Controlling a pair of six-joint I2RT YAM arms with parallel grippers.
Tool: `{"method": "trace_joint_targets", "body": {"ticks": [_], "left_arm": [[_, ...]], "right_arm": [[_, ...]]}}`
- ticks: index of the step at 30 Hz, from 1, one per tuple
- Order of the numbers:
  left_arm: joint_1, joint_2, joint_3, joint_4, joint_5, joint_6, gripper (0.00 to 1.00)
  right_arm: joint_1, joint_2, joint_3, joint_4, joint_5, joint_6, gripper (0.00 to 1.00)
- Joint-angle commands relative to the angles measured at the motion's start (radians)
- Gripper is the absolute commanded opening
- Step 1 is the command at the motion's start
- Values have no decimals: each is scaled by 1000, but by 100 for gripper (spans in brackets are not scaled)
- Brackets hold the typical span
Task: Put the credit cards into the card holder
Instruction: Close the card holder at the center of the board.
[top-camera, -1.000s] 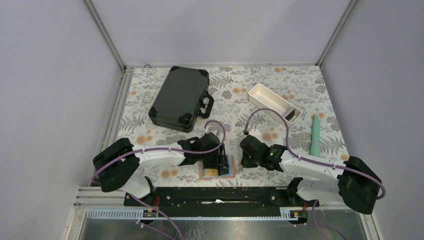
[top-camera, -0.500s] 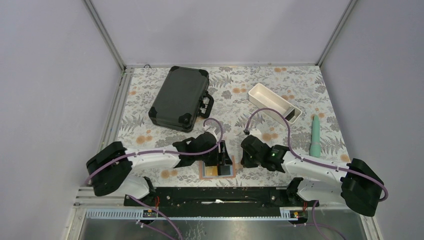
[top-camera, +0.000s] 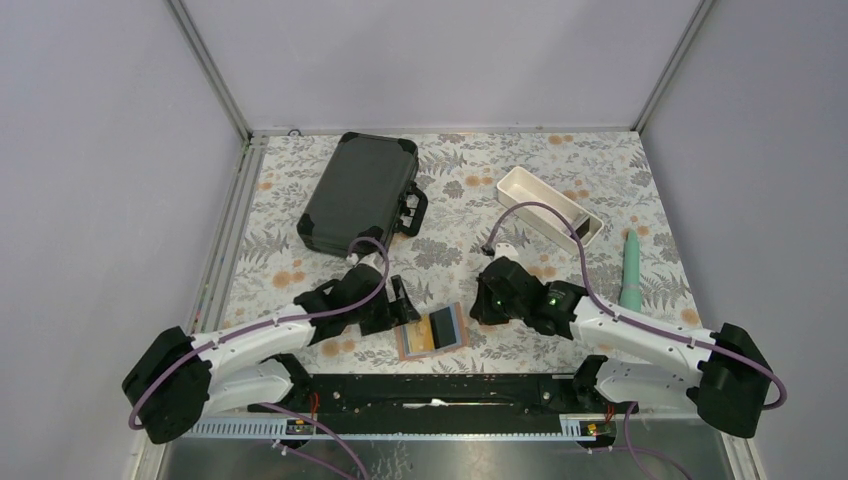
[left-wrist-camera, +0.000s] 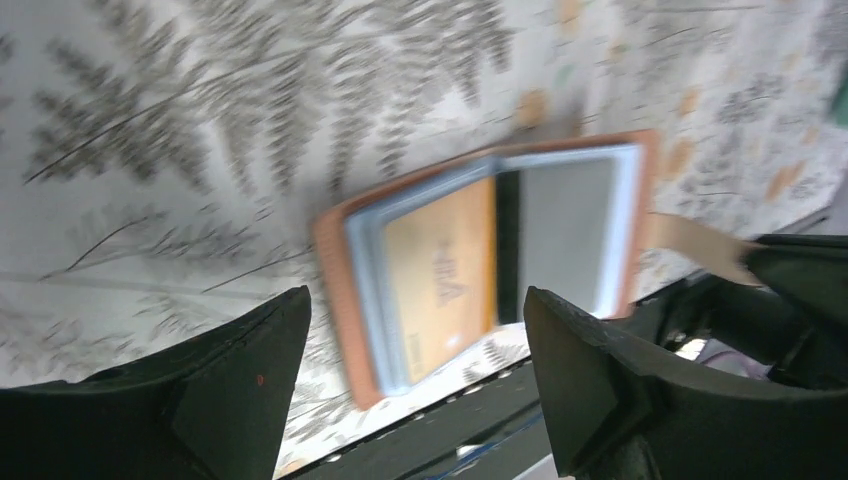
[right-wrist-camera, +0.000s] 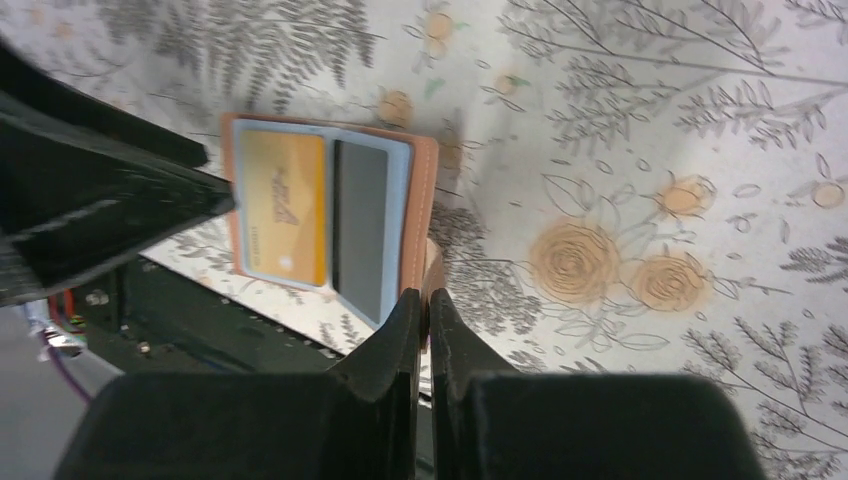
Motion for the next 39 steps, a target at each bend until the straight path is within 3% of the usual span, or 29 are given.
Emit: {"method": "trace_joint_targets", "body": {"ticks": [1, 20, 32, 37, 39], "left_arm": [[37, -62, -65, -23, -11, -5, 81], [66, -28, -215, 215, 88, -61, 33], [68, -96, -248, 222, 54, -82, 29], [84, -171, -255, 122, 7, -85, 30], [96, -207, -260, 82, -8, -87, 32]], "right_arm": [[10, 19, 97, 13, -44, -40, 0], [216, 254, 239, 196, -59, 4, 0], [277, 455, 264, 367, -78, 18, 0], [286, 512, 290, 417, -120, 0, 0], [288, 521, 308, 424, -151, -8, 6]]}}
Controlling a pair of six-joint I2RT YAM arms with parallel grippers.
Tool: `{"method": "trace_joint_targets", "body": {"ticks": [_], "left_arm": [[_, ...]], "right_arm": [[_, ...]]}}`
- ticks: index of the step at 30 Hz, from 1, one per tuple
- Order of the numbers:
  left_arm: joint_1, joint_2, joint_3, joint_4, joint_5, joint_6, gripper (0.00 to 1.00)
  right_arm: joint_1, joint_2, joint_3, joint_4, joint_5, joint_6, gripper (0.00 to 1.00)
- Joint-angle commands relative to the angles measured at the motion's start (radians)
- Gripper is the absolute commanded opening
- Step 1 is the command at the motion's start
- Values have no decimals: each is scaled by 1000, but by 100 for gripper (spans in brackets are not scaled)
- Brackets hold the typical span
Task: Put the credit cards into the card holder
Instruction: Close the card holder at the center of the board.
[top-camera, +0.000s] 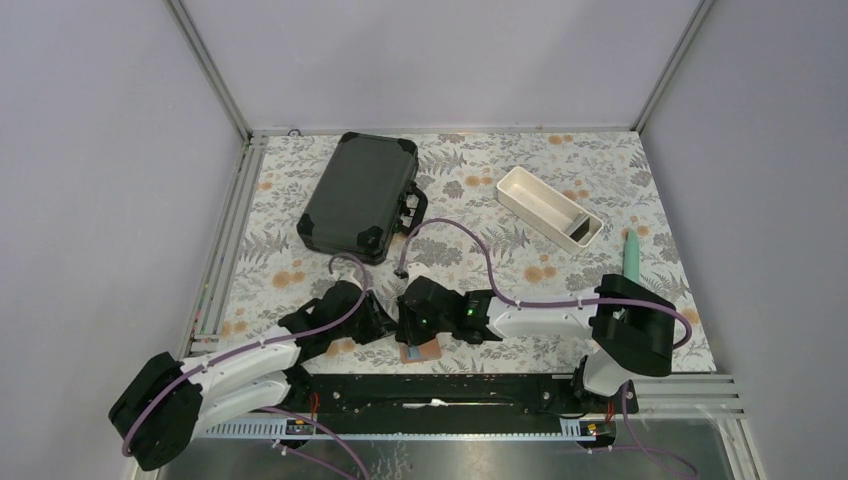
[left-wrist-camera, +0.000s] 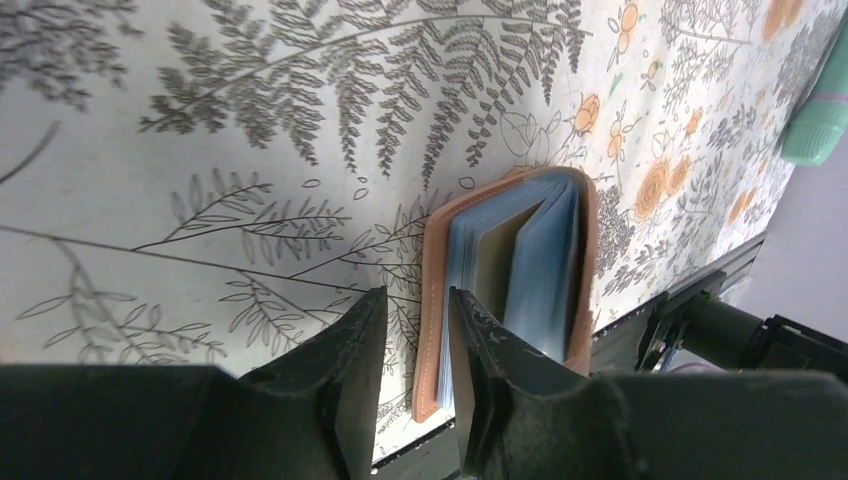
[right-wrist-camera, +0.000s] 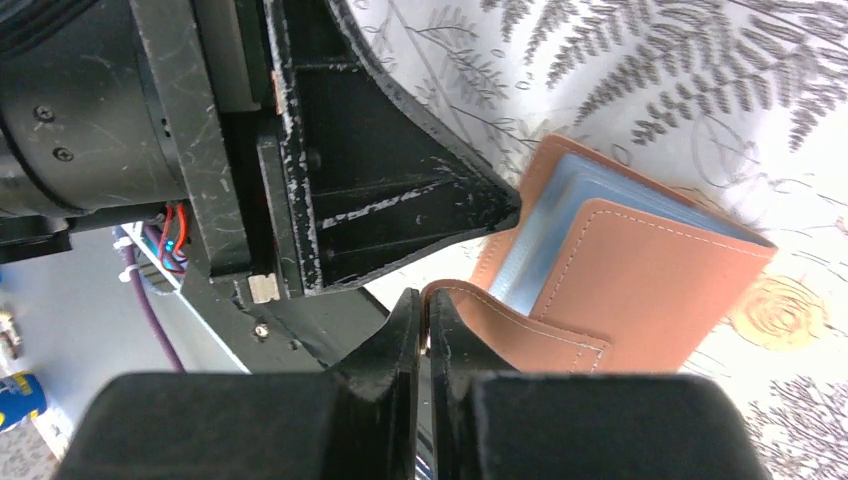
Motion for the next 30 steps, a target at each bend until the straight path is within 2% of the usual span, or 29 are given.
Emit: {"method": "trace_joint_targets", "body": {"ticks": [1, 6, 7, 10, 12, 14, 18, 22, 26, 30], "left_arm": [[28, -85, -11, -85, -57, -7, 32], [65, -180, -13, -159, -67, -9, 39], [70, -198, -10, -170, -67, -8, 42], [82, -238, 8, -200, -61, 2, 48], [90, -253, 21, -220, -58, 8, 52], [99, -264, 29, -225, -47, 13, 54], [114, -260, 35, -213, -23, 20, 55], [121, -250, 29, -195, -6, 16, 56], [125, -243, 31, -183, 15, 22, 56], [125, -238, 38, -185, 20, 35, 56]], "right_arm": [[18, 14, 70, 66, -70, -22, 12], [17, -51, 85, 61, -106, -28, 45], [17, -67, 89, 49, -109, -30, 54], [17, -128, 106, -32, -71, -41, 72], [16, -178, 111, -102, -23, -54, 81], [16, -227, 120, -178, 52, -76, 85], [-28, -313, 129, -350, 250, -60, 87], [-218, -409, -26, -394, 294, 16, 75], [-294, -460, -170, -362, 236, 27, 61], [-294, -449, -277, -213, 60, 21, 51]]}}
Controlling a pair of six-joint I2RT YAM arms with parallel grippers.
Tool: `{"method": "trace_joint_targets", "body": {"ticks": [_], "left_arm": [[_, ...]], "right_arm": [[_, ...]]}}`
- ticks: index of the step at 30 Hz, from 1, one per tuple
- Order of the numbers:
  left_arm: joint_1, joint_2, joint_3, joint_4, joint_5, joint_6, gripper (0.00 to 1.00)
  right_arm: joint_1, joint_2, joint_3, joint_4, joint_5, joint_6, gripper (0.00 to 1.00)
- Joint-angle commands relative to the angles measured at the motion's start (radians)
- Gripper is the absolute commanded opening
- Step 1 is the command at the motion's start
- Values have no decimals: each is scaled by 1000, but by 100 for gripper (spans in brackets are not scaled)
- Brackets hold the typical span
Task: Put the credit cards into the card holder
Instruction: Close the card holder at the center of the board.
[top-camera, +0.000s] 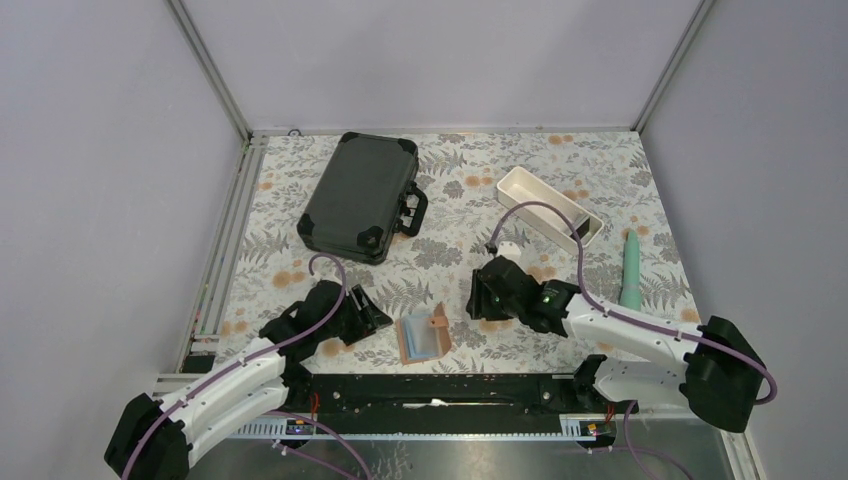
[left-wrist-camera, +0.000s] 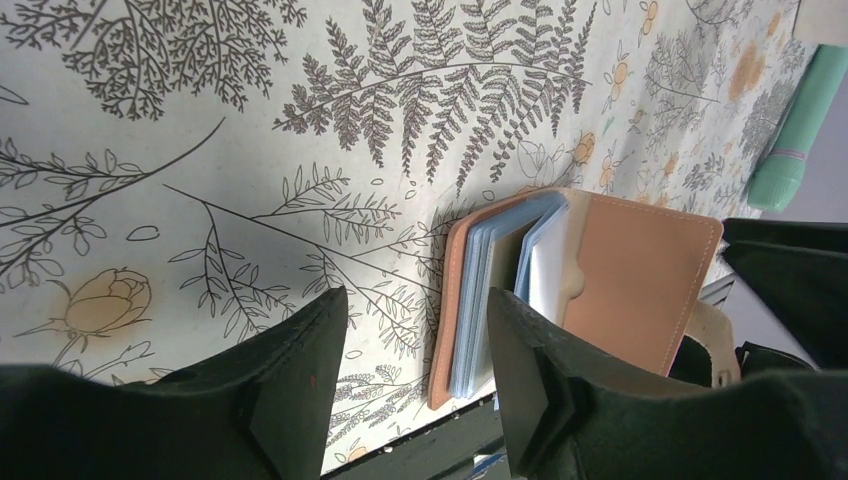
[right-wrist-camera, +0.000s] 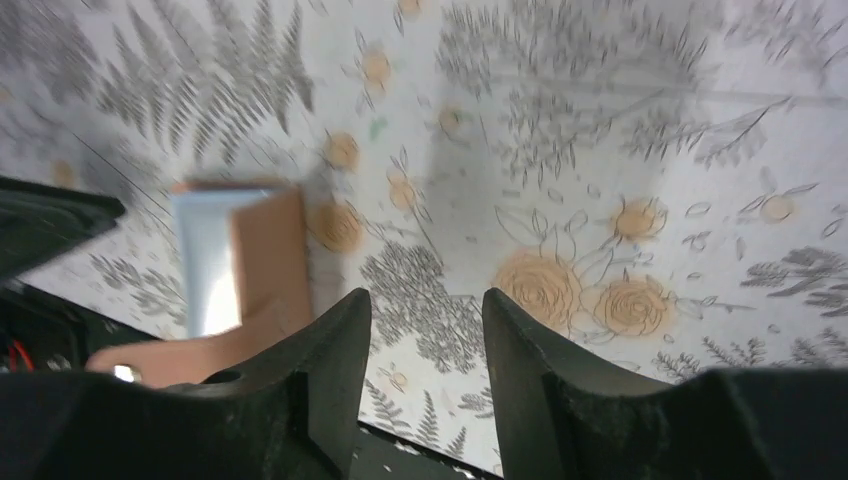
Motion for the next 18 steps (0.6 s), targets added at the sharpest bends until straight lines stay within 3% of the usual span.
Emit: {"method": "trace_joint_targets", "body": {"ticks": [1, 8, 18], "left_arm": [[6, 4, 43, 33, 27, 26, 56], [8, 19, 38, 59, 58, 36, 56], [8, 66, 4, 135, 108, 38, 55]], "right_arm": [[4, 12, -93, 149, -171, 19, 49], [9, 87, -114, 344, -298, -3, 45], [81, 221, -82, 458, -361, 35, 46]]}}
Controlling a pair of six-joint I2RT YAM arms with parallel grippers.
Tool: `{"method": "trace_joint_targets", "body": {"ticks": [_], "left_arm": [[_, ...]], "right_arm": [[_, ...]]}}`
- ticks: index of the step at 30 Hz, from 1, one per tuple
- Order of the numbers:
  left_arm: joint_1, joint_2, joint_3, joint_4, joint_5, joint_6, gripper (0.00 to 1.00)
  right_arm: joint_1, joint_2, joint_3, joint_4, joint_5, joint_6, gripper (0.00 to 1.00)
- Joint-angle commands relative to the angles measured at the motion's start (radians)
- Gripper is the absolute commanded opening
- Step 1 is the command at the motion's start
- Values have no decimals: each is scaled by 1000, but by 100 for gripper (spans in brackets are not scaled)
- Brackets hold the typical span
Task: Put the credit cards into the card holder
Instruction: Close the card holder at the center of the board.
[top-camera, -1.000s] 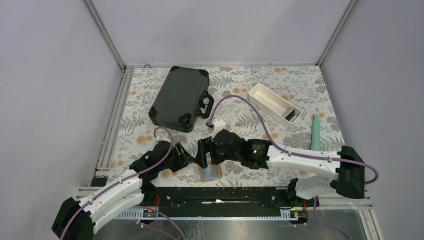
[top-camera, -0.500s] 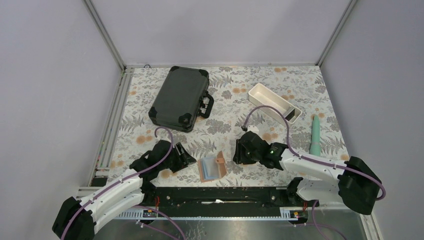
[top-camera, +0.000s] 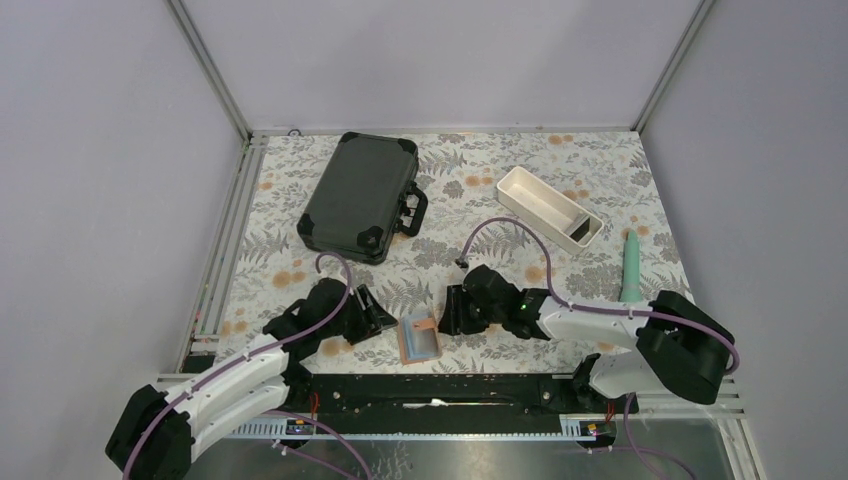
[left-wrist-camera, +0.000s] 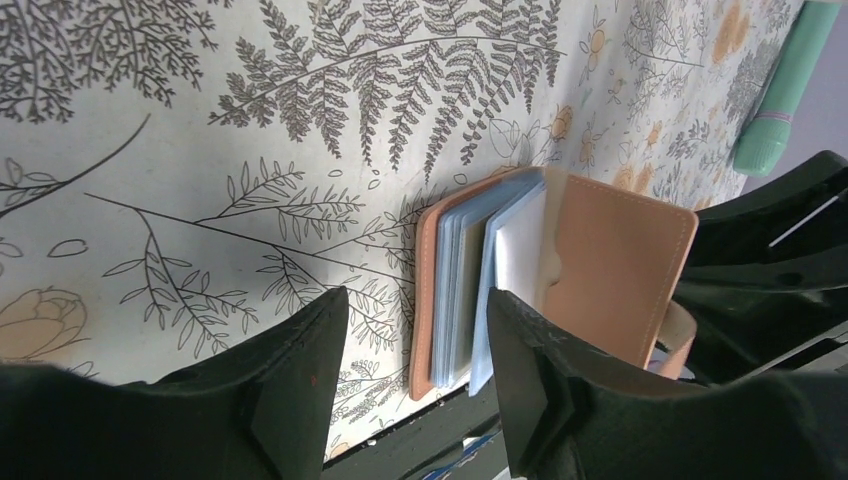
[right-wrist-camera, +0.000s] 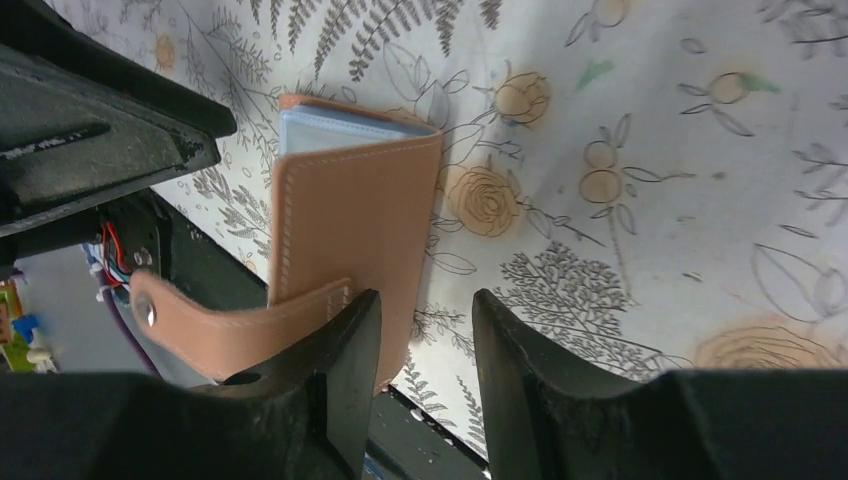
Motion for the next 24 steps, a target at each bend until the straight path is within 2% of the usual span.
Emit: {"method": "trace_joint_targets", "body": {"ticks": [1, 8, 20, 24], "left_arm": [[6, 22, 2, 78, 39, 19, 55], [6, 57, -51, 147, 66, 1, 45], [6, 130, -115, 261, 68, 2, 34], [6, 168, -130, 314, 68, 10, 26]], "right_arm": [[45, 46, 46, 110, -53, 33, 46], [69, 122, 57, 153, -52, 110, 50], [71, 185, 29, 225, -73, 150, 49], [71, 205, 10, 259, -85, 178, 49]]}}
